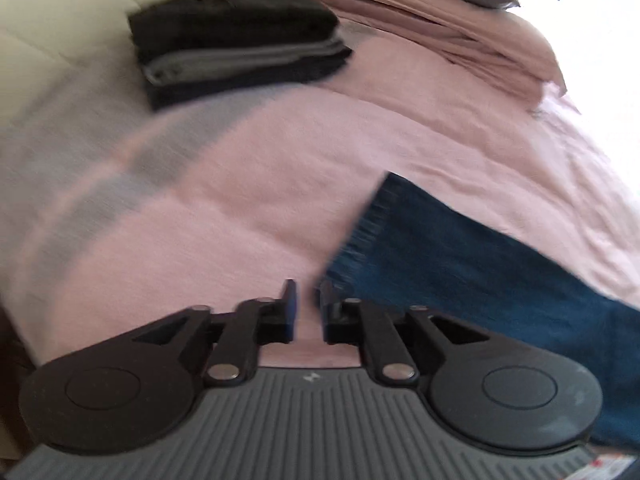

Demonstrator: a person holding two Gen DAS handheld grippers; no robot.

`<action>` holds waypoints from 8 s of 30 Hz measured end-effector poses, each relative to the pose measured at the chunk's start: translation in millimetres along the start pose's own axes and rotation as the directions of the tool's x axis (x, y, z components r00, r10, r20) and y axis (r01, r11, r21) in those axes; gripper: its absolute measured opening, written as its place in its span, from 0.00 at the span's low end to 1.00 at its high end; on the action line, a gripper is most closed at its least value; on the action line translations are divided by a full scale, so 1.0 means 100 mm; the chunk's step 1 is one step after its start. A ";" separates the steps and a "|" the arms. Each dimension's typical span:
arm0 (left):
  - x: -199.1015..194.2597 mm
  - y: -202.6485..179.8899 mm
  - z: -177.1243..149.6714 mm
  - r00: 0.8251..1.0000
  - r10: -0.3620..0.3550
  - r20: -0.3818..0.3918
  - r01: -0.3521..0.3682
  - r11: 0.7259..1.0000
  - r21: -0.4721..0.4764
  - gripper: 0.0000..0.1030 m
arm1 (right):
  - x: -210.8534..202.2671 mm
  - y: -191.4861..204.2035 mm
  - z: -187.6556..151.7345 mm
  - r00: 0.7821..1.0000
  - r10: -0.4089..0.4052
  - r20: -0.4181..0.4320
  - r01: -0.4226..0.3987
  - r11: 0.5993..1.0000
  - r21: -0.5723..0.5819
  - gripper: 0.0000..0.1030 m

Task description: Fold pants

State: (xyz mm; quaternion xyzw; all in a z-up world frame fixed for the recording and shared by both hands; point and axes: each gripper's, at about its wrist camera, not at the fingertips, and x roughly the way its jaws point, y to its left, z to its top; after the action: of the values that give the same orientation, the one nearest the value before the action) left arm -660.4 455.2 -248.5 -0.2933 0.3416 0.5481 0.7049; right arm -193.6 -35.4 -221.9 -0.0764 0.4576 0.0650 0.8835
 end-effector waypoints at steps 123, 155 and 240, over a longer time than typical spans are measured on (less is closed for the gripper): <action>-0.58 -2.78 -0.94 0.878 -0.442 -0.184 0.474 0.750 0.461 0.27 | 0.76 0.16 0.10 0.629 0.722 -0.290 -0.735 0.673 0.082 0.04; -0.07 -3.29 -0.61 0.911 -0.388 -0.142 0.406 0.776 0.483 0.19 | 0.53 0.81 0.18 0.847 0.528 -0.068 -0.517 0.786 -0.338 0.17; -0.06 -2.37 -0.86 0.724 -0.570 -0.388 0.629 0.777 0.032 0.48 | 0.56 -0.90 0.22 0.970 0.191 -0.149 -0.152 0.959 0.239 0.49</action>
State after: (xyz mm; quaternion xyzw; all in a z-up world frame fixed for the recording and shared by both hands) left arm -445.0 330.1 -285.3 -0.4244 0.3931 0.1978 0.7913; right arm -127.3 -116.6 -247.9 0.0595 0.5408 0.0823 0.8350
